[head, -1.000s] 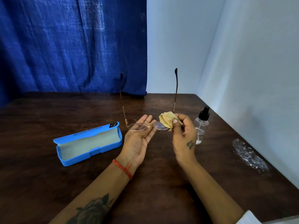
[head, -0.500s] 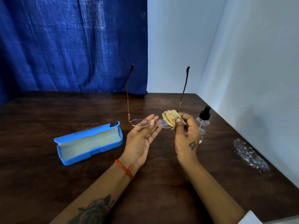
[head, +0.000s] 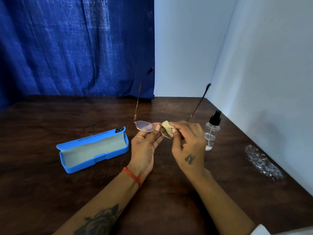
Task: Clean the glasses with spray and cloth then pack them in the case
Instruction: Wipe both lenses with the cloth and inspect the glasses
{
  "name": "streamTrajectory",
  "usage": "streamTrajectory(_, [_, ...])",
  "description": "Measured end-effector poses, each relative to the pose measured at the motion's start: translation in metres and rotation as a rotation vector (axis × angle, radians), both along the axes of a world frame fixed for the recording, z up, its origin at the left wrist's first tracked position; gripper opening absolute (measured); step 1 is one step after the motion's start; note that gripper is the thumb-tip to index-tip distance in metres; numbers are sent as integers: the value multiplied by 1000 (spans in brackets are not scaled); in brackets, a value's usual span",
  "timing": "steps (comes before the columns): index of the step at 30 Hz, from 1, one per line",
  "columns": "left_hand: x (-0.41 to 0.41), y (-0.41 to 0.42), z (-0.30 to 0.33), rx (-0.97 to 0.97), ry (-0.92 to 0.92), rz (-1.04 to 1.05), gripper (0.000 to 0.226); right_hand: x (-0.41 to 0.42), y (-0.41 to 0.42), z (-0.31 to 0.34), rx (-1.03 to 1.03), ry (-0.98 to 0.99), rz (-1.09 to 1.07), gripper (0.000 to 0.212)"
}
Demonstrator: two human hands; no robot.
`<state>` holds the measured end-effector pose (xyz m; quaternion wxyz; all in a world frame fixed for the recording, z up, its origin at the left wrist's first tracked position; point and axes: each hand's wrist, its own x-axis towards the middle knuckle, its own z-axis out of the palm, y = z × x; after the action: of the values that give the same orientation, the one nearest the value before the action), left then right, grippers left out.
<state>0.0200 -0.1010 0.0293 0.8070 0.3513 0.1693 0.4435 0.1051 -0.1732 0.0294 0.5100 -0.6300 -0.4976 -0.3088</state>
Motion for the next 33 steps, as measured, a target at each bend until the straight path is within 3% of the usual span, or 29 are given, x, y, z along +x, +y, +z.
streamTrajectory(8, [-1, 8, -5, 117, 45, 104, 11, -1, -2, 0, -153, -93, 176, 24])
streamTrajectory(15, [2, 12, -10, 182, 80, 147, 11, -1, 2, -6, -220, -167, -71, 27])
streamTrajectory(22, [2, 15, -15, 183, 121, 183, 9, -9, 2, -4, -196, -98, 100, 22])
streamTrajectory(29, [2, 12, -12, 208, 158, 199, 8, -10, 3, -7, -287, -146, -78, 26])
streamTrajectory(33, [3, 12, -12, 186, 161, 231, 9, -12, 6, -8, -251, -108, -18, 22])
